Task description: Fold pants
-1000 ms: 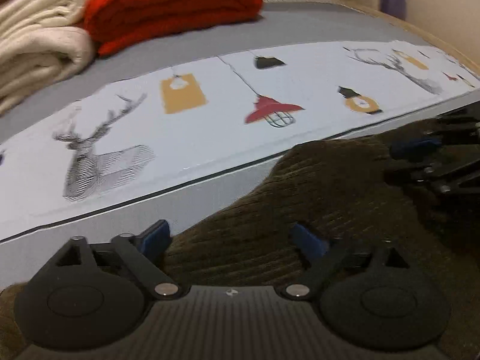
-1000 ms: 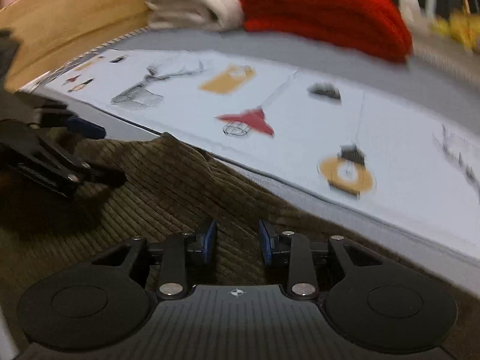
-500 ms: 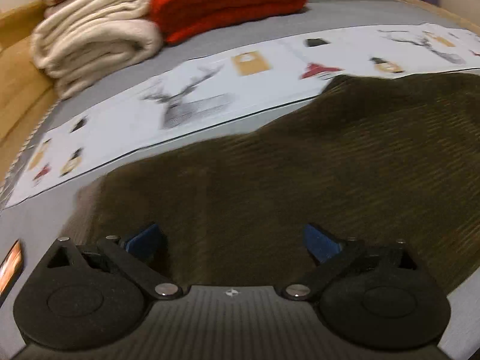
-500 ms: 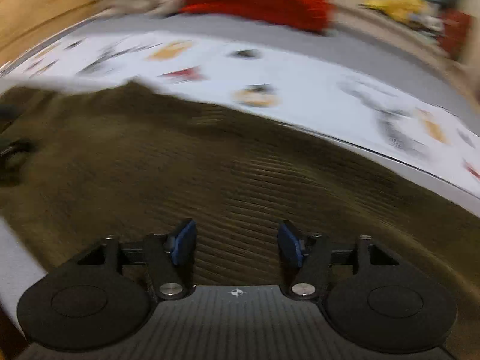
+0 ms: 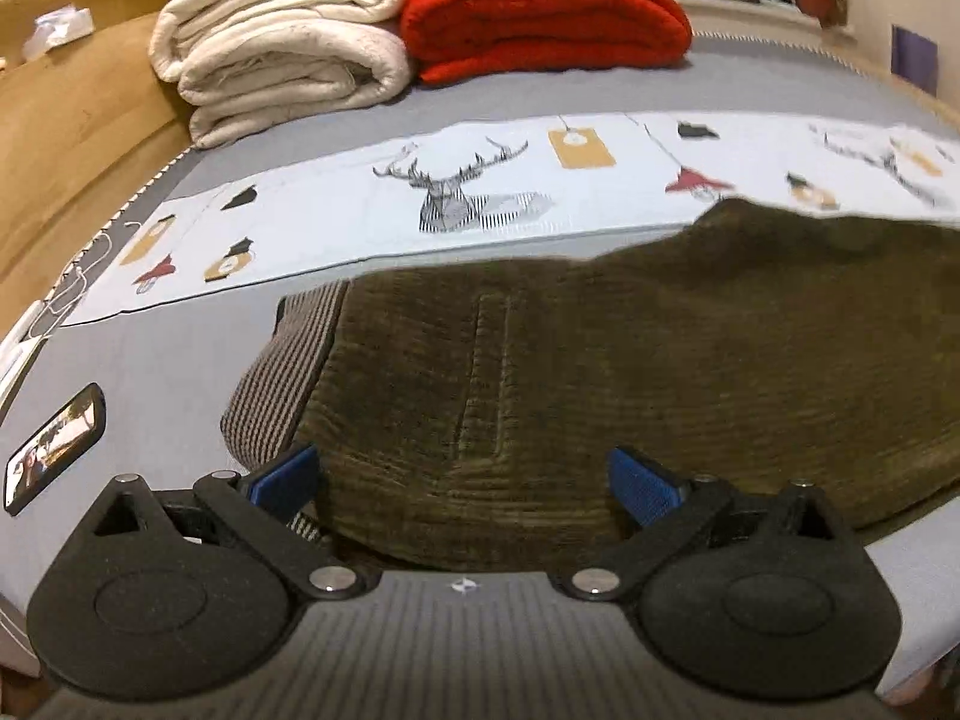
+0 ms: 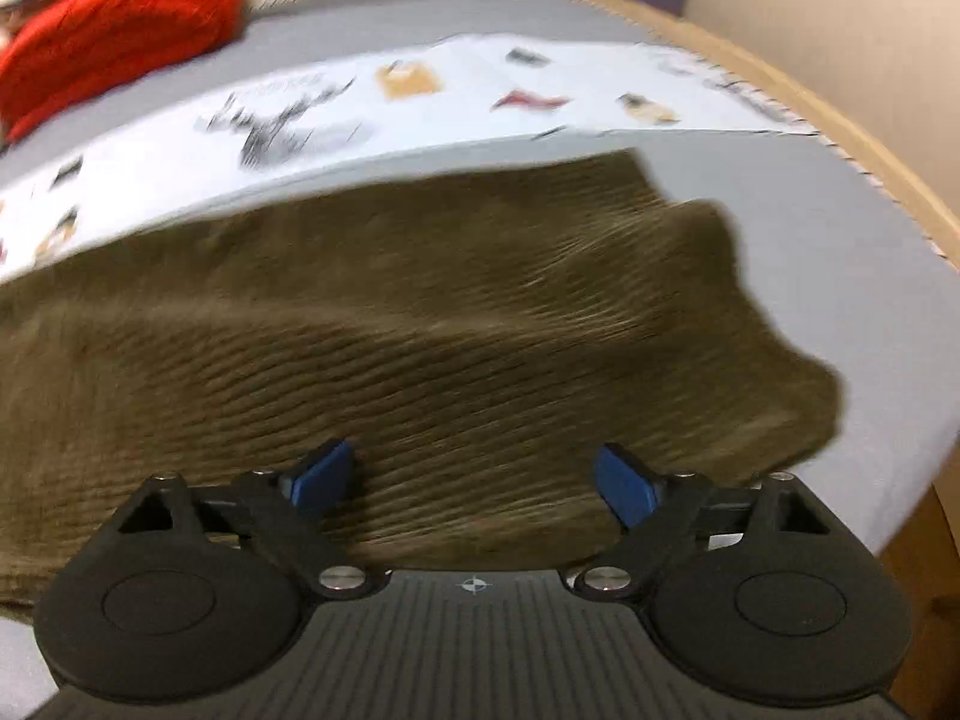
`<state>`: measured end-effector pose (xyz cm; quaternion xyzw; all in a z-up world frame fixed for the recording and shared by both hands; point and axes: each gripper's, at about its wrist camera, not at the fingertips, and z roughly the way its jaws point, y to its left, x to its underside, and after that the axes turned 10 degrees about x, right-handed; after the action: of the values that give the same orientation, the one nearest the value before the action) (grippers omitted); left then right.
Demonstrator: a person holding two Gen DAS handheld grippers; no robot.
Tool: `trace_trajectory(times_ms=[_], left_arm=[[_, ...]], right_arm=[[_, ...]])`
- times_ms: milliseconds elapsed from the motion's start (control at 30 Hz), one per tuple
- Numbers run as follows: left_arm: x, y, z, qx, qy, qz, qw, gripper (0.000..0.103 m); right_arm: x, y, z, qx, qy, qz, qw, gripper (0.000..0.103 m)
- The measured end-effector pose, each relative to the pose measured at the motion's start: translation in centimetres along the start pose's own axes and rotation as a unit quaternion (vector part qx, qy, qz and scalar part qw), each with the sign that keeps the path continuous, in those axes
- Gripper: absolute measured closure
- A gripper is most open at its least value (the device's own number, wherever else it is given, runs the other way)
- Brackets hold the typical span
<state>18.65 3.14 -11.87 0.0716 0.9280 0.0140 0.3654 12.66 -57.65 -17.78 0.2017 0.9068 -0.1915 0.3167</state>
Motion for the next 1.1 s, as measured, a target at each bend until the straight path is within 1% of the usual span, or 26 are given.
trace_trajectory(times_ms=[33,133,233,267,300,367,400,433,467,500,533,567,600,633,667,700,767,833,867,900,933,967,1000,1067,1100], left_arm=[[-0.4,-0.4,-0.2,-0.004,-0.004,0.002,1.0000,0.000],[-2.2,-2.2,-0.4,0.002,-0.017,0.009,0.9998,0.000],[-3.9,-4.5,0.8,0.011,-0.017,0.028,0.9994,0.000],[-4.2,-5.4,1.5,0.008,-0.012,0.035,0.9993,0.000],[-4.3,-6.2,2.3,0.005,-0.002,0.044,0.9990,0.000],[-4.3,-7.2,3.8,-0.001,0.018,0.056,0.9983,0.000],[-4.0,-7.5,4.5,-0.004,0.024,0.061,0.9978,0.000],[-3.6,-7.5,5.1,-0.007,0.029,0.065,0.9974,0.000],[-3.1,-7.4,5.7,-0.010,0.038,0.068,0.9969,0.000],[-2.5,-7.2,6.5,-0.015,0.050,0.070,0.9962,0.000],[-2.0,-6.8,7.1,-0.018,0.058,0.066,0.9960,0.000],[-1.6,-6.3,7.1,-0.010,0.049,0.055,0.9972,0.000],[-1.4,-5.8,7.1,-0.006,0.041,0.042,0.9983,0.000],[-1.4,-5.6,7.1,-0.004,0.043,0.037,0.9984,0.000],[-1.4,-5.5,7.1,-0.003,0.044,0.035,0.9984,0.000],[-1.5,-5.5,7.1,-0.006,0.044,0.038,0.9983,0.000],[-1.7,-5.9,7.1,-0.015,0.047,0.050,0.9976,0.000],[-1.9,-6.6,6.7,-0.023,0.044,0.066,0.9966,0.000],[-1.9,-6.9,6.5,-0.022,0.041,0.073,0.9963,0.000],[-1.9,-7.2,6.3,-0.019,0.039,0.078,0.9960,0.000],[-1.9,-7.5,6.2,-0.016,0.040,0.081,0.9958,0.000],[-1.9,-7.8,6.2,-0.014,0.042,0.083,0.9956,0.000],[-1.9,-8.0,6.3,-0.013,0.043,0.084,0.9955,0.000],[-2.0,-8.3,6.4,-0.013,0.044,0.085,0.9954,0.000],[-2.1,-8.3,6.4,-0.013,0.045,0.083,0.9955,0.000]], right_arm=[[-0.2,-0.3,-0.4,0.003,-0.012,0.007,1.000,0.018],[-1.5,-1.5,-0.9,-0.038,-0.049,0.040,0.997,0.018],[-3.5,-1.8,-0.6,-0.072,-0.071,0.045,0.994,0.018],[-4.2,-1.4,0.1,-0.080,-0.072,0.044,0.993,0.018],[-5.0,-1.2,1.0,-0.081,-0.064,0.043,0.994,0.018],[-5.4,-0.9,2.9,-0.067,-0.027,0.044,0.996,0.018],[-5.2,-1.0,4.0,-0.057,-0.005,0.036,0.998,0.018],[-4.6,-1.5,4.8,-0.047,0.008,0.023,0.999,0.019],[-3.4,-2.0,5.0,-0.037,0.010,0.009,0.999,0.020],[-1.8,-3.1,5.0,-0.048,-0.018,-0.006,0.999,0.021],[-0.6,-4.2,4.5,-0.069,-0.050,-0.021,0.996,0.022],[0.3,-5.3,4.1,-0.077,-0.070,-0.033,0.994,0.023],[0.8,-6.4,4.0,-0.060,-0.071,-0.034,0.995,0.019],[1.1,-7.8,4.0,-0.043,-0.066,-0.016,0.997,0.016],[1.2,-9.3,3.7,-0.047,-0.067,0.007,0.997,0.023],[1.2,-10.7,3.6,-0.056,-0.066,0.026,0.996,0.041],[1.0,-11.9,3.1,-0.059,-0.058,0.051,0.995,0.054],[0.7,-12.2,2.2,-0.061,-0.061,0.084,0.993,0.049],[0.8,-12.2,1.3,-0.067,-0.071,0.099,0.990,0.040],[0.8,-12.2,0.8,-0.072,-0.088,0.110,0.987,0.034],[1.0,-12.5,0.2,-0.066,-0.112,0.123,0.984,0.034],[1.1,-12.7,-0.1,-0.056,-0.126,0.134,0.981,0.034],[0.8,-13.1,0.1,-0.048,-0.130,0.150,0.979,0.034],[-0.4,-14.2,1.8,-0.054,-0.111,0.181,0.976,0.034],[-1.3,-14.6,2.7,-0.059,-0.099,0.187,0.976,0.034]])
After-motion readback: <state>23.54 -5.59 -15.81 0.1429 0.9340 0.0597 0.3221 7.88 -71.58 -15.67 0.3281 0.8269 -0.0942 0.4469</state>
